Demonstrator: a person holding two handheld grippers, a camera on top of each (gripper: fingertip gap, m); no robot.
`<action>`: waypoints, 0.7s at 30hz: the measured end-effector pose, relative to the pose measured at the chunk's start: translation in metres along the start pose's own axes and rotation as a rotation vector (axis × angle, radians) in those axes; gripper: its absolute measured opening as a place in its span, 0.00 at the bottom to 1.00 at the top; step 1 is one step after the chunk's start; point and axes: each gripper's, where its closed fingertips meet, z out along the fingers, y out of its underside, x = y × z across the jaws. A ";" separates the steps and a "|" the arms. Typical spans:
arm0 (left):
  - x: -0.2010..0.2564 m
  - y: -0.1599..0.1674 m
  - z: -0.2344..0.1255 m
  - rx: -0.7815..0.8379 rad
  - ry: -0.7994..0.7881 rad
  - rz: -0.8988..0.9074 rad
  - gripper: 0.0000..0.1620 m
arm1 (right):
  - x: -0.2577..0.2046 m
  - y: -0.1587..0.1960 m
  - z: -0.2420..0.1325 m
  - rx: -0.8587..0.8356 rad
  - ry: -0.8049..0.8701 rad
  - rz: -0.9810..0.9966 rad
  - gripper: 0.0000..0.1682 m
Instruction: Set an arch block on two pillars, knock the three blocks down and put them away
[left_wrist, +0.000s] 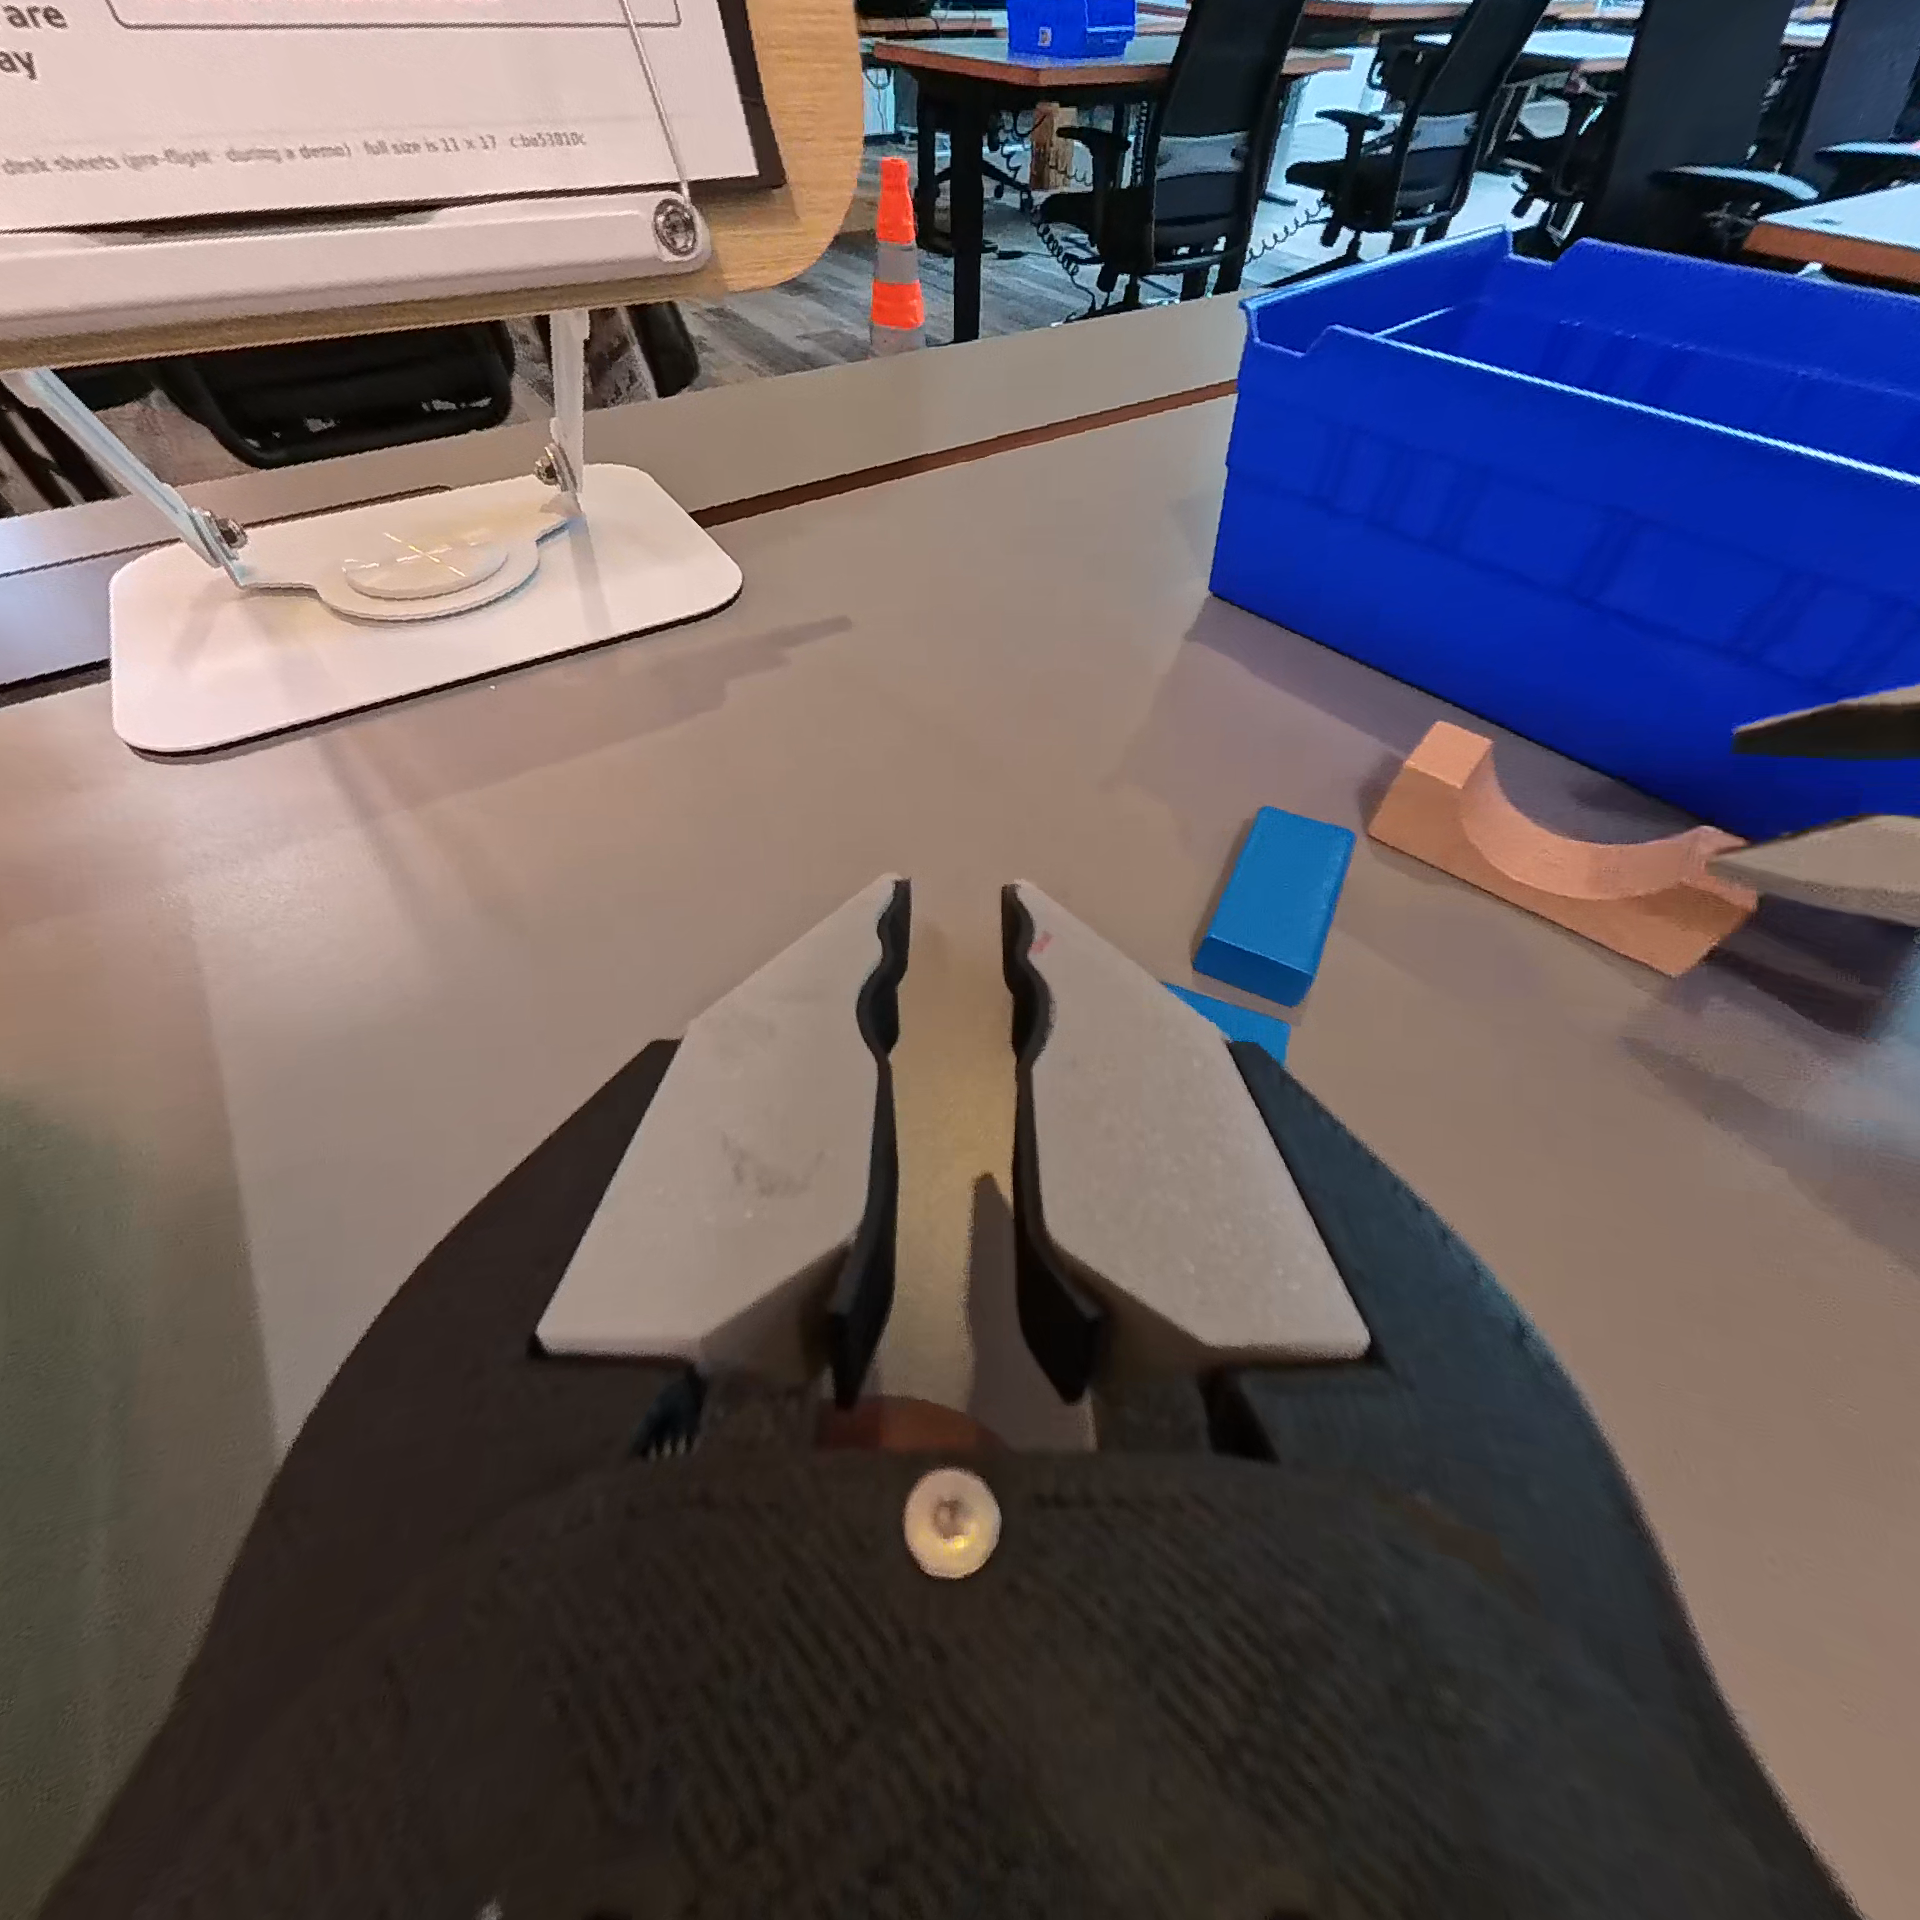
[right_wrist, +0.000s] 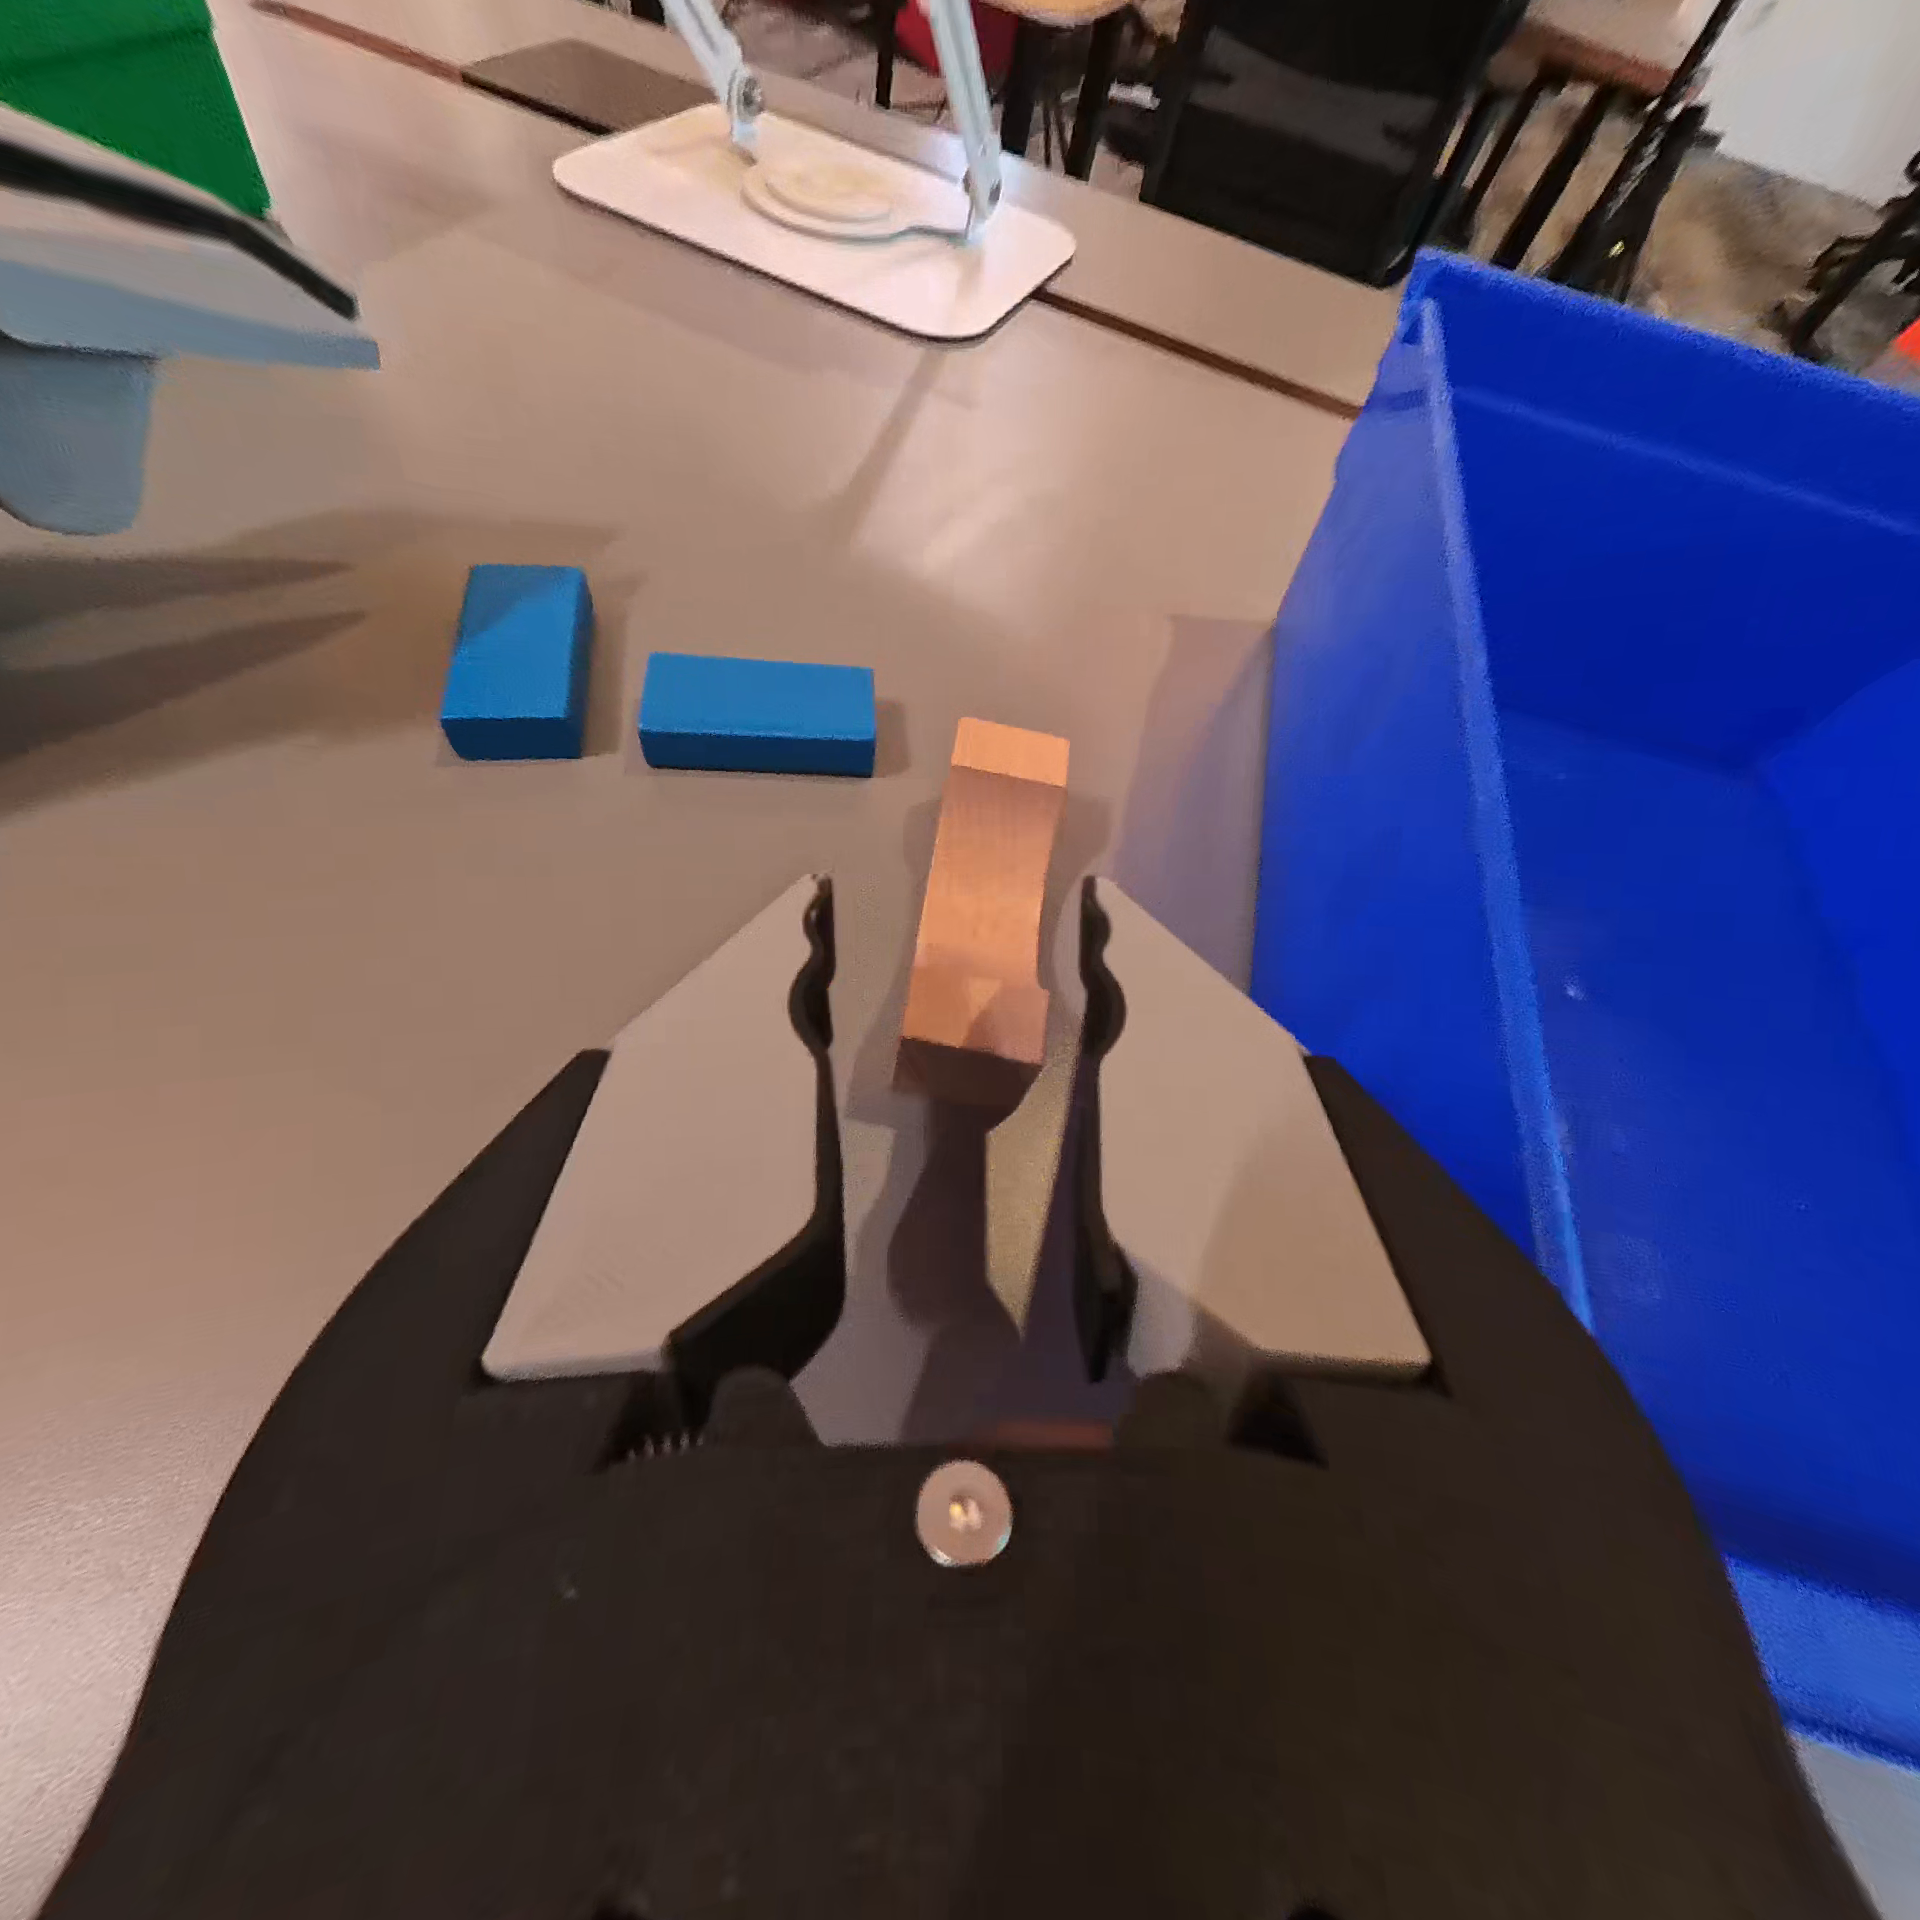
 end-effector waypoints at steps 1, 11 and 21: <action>0.000 0.000 0.000 -0.002 0.000 0.003 0.09 | 0.000 0.003 0.005 -0.037 0.005 -0.021 0.28; -0.001 0.000 0.000 0.001 0.007 -0.017 0.09 | 0.001 0.040 0.020 -0.264 -0.008 -0.033 0.20; 0.001 0.000 0.000 0.003 0.005 0.001 0.09 | -0.015 0.024 -0.011 -0.204 -0.016 -0.153 0.19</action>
